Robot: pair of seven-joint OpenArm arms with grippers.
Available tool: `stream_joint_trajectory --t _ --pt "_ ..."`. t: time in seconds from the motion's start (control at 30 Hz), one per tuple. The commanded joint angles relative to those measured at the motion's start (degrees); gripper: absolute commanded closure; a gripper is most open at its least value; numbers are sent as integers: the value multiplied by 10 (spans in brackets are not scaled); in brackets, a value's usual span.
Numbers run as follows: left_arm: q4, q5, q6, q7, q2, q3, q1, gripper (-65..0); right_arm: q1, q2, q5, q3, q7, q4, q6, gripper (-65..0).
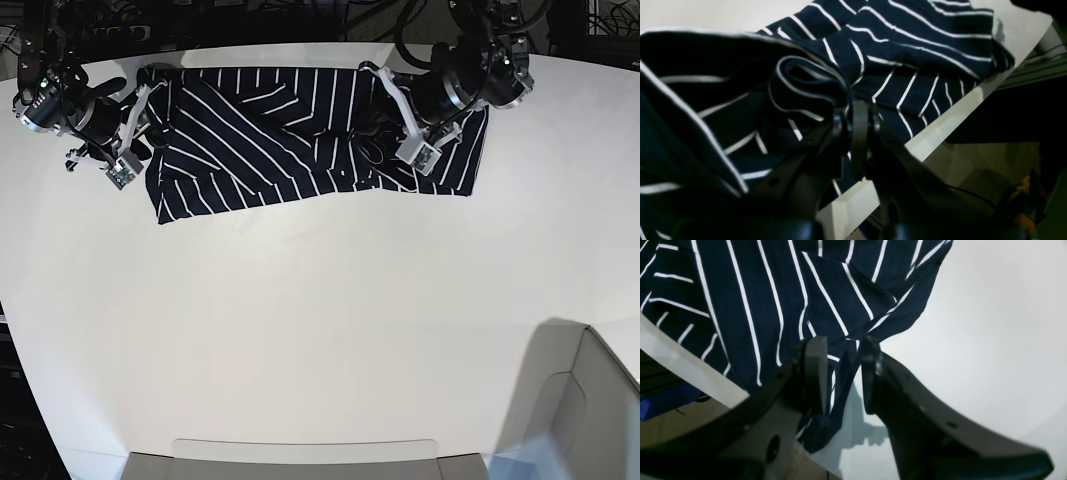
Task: Fold the T-shirt properly
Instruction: 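Fold the strip end with the left gripper toward the right gripper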
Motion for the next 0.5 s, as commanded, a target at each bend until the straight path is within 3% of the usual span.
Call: stream_joint_trajectory --t 0.0,0.1,0.2,0.47 --pt "9 -17 -1 -14 0 3 -1 0 3 8 5 4 9 7 1 -181" --pt "9 -17 -1 -14 -4 16 -1 -13 3 8 5 4 9 7 1 -181" --pt "9 -19 -1 -13 -1 33 -1 -83 4 8 5 0 9 7 1 -181" --pt "9 -56 -1 -10 -2 47 -1 -51 5 8 5 -44 9 7 1 -181"
